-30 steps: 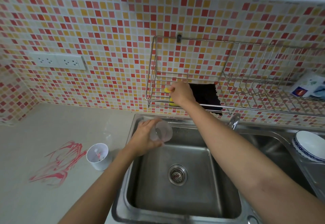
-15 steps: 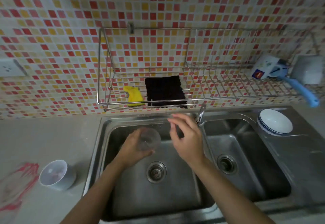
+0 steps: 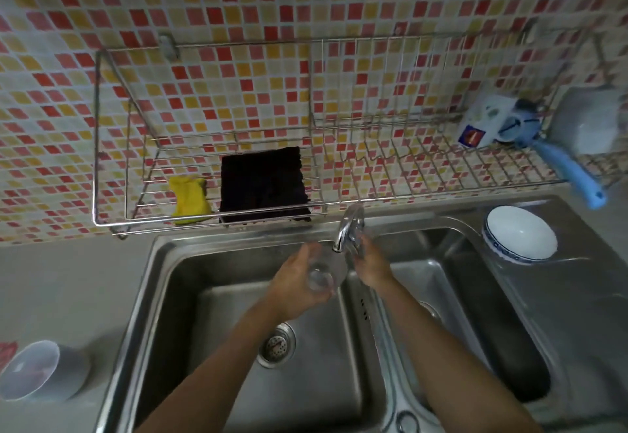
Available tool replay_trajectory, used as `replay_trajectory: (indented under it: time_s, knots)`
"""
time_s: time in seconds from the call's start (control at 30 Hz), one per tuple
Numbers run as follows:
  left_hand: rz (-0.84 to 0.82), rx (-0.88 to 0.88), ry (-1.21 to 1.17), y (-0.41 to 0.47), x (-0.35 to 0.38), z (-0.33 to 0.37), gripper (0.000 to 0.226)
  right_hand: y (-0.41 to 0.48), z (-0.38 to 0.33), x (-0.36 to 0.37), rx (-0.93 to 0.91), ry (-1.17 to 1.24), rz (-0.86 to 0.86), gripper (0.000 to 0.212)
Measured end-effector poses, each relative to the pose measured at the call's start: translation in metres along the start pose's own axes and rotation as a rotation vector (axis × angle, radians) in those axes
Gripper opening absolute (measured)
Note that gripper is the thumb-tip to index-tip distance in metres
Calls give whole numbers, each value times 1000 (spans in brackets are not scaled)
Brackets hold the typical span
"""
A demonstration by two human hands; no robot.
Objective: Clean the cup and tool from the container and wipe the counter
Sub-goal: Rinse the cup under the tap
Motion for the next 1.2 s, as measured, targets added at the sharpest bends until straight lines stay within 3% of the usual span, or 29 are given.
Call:
replay_trajectory:
  time_s: [0.07,0.17,0.37,0.53,0.63,0.77,0.93,1.13,1.2]
  knots:
    - [-15,-19,6,5,2,4,72,8,4,15,-89,-145,-108,47]
    - [-18,-57,14,7,3,10,79,15,6,20,-194,-285,-130,43]
    - [101,-95,-49,10,-1,15,79,24,24,25,-149,-241,-148,29]
    - [78,-123,5,11,15,4,72,24,26,30,-168,-217,-130,17]
    - [157,-138,-66,12,5,-4,77,23,25,30,-172,-180,-112,23]
    - [50,-127,55,3,19,0,71,25,27,26,-173,-196,-69,18]
    - [87,-150,-6,2,15,-3,73,27,33,31,-157,-175,-83,16]
    - [41,-158,-17,0,22,-4,78,32,45,36,-140,-153,-80,21]
    - [16,-153,-4,1,25,-1,77,32,46,37,-115,-40,-64,30]
Point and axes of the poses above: each hand's wrist, its own y-axis towards the middle knuckle, its own x-axis out of the palm, z = x × y, the point moved 9 cm from there along y, towards the middle knuckle, and after that the axes turned 13 degrees about -x, right-handed, at the moved point
